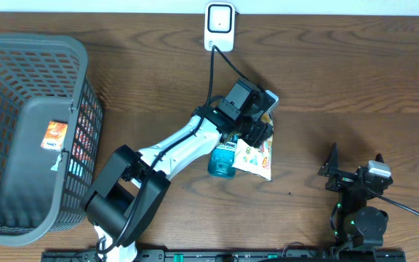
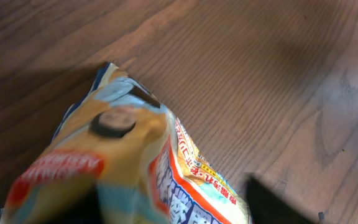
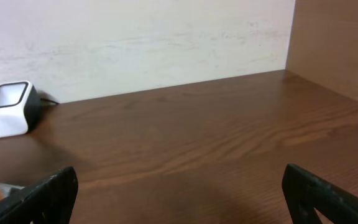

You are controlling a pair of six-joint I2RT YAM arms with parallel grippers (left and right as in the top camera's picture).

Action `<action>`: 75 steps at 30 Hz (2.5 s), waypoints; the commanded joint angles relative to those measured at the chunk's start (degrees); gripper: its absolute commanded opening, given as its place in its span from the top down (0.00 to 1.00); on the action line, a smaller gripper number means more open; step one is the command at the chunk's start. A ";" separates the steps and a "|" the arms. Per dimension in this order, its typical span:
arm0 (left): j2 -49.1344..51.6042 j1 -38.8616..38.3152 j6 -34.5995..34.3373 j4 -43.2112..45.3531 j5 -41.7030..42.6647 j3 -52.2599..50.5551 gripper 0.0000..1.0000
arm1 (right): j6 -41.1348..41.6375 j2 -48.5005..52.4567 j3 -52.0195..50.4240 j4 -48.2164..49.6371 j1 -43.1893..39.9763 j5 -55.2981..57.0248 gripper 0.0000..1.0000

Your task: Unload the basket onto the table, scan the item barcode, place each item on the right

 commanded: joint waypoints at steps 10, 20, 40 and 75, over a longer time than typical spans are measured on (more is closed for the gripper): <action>-10.86 0.15 -0.92 0.85 0.70 0.96 0.02 | -0.55 -0.26 -0.07 -0.26 -0.31 0.09 0.01; -11.65 0.13 -5.31 3.78 0.76 0.96 0.69 | -0.55 -0.26 -0.07 -0.26 -0.31 0.09 0.01; 2.78 0.13 -22.56 18.05 -5.25 0.92 0.85 | -0.55 -0.26 -0.07 -0.26 -0.31 0.09 0.01; -6.88 2.97 -29.59 -9.11 -27.65 7.43 0.76 | -0.55 -0.26 -0.07 -0.26 -0.31 0.09 0.01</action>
